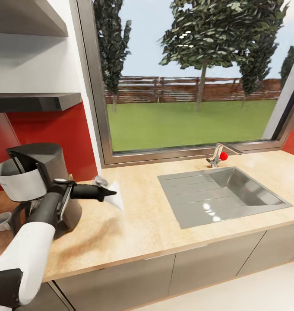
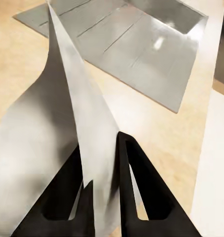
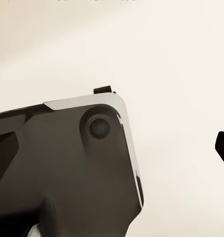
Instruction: Set up a coffee station on the kitchen countertop: keep the coffee maker on the countertop, move the bottle of coffee from the kitchen shelf to the counter next to the coffee maker, place a paper coffee filter on top of the coffee maker, put the saucer next to the coffee maker with the coffee cup on the saucer, and place the electric kettle next to the coffee maker.
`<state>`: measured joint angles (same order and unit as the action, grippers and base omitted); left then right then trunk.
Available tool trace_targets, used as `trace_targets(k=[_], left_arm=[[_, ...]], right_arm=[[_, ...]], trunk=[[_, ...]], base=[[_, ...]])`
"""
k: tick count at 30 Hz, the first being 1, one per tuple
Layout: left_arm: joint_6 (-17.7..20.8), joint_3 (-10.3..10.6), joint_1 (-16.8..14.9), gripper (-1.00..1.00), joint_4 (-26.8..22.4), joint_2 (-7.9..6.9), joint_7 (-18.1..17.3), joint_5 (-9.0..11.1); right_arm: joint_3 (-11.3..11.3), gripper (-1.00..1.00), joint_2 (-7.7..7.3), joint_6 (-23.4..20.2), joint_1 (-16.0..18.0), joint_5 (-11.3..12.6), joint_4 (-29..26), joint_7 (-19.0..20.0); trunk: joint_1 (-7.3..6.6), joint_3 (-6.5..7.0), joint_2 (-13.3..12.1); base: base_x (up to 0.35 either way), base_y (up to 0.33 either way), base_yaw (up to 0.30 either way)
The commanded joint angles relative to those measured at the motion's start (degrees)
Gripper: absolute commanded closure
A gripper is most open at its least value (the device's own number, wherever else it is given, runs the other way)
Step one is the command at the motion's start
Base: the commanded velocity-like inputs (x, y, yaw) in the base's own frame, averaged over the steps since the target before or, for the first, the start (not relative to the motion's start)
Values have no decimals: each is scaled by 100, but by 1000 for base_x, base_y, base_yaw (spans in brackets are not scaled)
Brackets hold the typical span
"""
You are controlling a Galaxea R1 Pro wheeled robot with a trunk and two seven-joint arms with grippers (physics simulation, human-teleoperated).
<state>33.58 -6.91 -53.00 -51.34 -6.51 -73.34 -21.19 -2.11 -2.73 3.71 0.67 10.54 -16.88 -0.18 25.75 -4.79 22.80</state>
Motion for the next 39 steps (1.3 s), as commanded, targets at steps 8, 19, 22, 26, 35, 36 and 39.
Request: trace_targets(k=[8,19,22,26,35,36,39], left_arm=[[423,453,-869,100,-155,-1,-48,-70],[608,923,-1480,100,-240,158,-60,-68],[654,935,-1475,100,-542,190,-65,-74],[747,936,-1465,100,-674,190,-66,-77],[772,937,-1410,100,-886,189,-66,-79],[772,937,-1408,100,-888,188,-66,-79],[772,937,-1400,100,-893,189,-66,-82]], right_arm=[[1,-100,9,34,4,63,-15,3],[-51,-100,-28,42,4,89,-37,26],[-37,-100,-12,42,4,89,-21,12],[-38,-100,-9,42,4,89,-18,10],[-51,-100,-9,42,4,89,-11,10],[-51,-100,-9,42,4,89,-11,10],[-52,-100,-9,42,4,89,-9,10]], trunk=[[4,-14,12],[4,-14,12],[4,-14,12],[4,-14,12],[4,-8,12],[4,-5,12],[4,3,12]], base=[[0,0,0],[0,0,0],[-102,0,0],[-298,0,0],[-330,-38,51],[-318,-139,196],[-297,-172,227]])
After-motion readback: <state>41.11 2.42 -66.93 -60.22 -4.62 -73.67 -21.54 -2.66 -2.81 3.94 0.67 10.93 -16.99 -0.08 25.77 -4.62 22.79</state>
